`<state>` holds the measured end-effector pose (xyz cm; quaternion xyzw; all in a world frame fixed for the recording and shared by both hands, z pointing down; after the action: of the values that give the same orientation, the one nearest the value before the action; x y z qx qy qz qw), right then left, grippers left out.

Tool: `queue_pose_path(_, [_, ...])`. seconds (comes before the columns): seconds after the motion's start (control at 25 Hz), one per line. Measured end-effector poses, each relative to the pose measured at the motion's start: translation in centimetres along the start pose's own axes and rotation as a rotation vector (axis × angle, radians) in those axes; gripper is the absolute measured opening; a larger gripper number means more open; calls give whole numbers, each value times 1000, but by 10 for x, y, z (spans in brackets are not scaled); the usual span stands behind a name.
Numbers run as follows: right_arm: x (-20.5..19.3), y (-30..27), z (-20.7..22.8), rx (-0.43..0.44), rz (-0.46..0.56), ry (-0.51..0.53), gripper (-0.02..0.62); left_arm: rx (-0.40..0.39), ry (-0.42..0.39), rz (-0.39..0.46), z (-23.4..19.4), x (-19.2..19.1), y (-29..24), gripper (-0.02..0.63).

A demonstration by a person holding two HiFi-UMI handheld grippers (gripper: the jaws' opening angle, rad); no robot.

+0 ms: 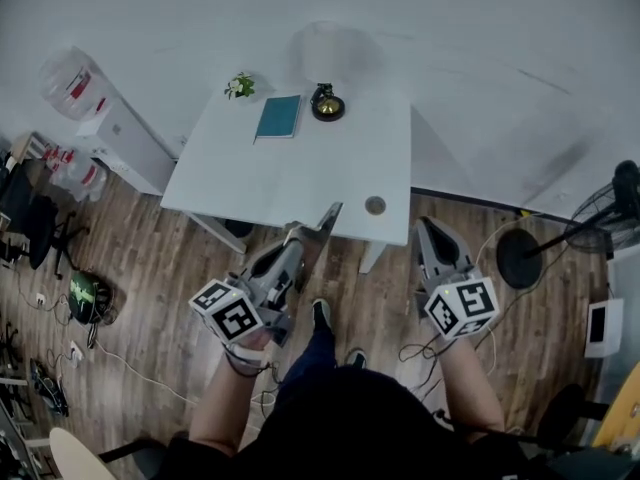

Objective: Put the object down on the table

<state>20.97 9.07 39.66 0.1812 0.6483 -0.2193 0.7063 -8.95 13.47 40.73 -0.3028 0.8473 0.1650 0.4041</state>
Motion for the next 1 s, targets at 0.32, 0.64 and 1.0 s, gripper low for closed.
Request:
queue_pose_path(0.32, [26,-80,23,-100,-2,51,6,-83,49,-65,-91,43,-69,6])
queue_pose_path(0.64, [24,-147,42,-179,-52,53,6,-126,92,-141,-175,61,-132,6])
queue_pose_path(1.0, [2,-196,74,-202,-104,3,6,-99,137,-265,-233,48,-199,6])
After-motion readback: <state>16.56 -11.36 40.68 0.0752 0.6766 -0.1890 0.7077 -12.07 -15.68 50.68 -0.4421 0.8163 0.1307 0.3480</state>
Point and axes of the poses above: the fingertips, and each gripper's own axes: y backward along the fingers, z to its right, x out of its top, the point moved 7 cm from there along y, backward along the fingers
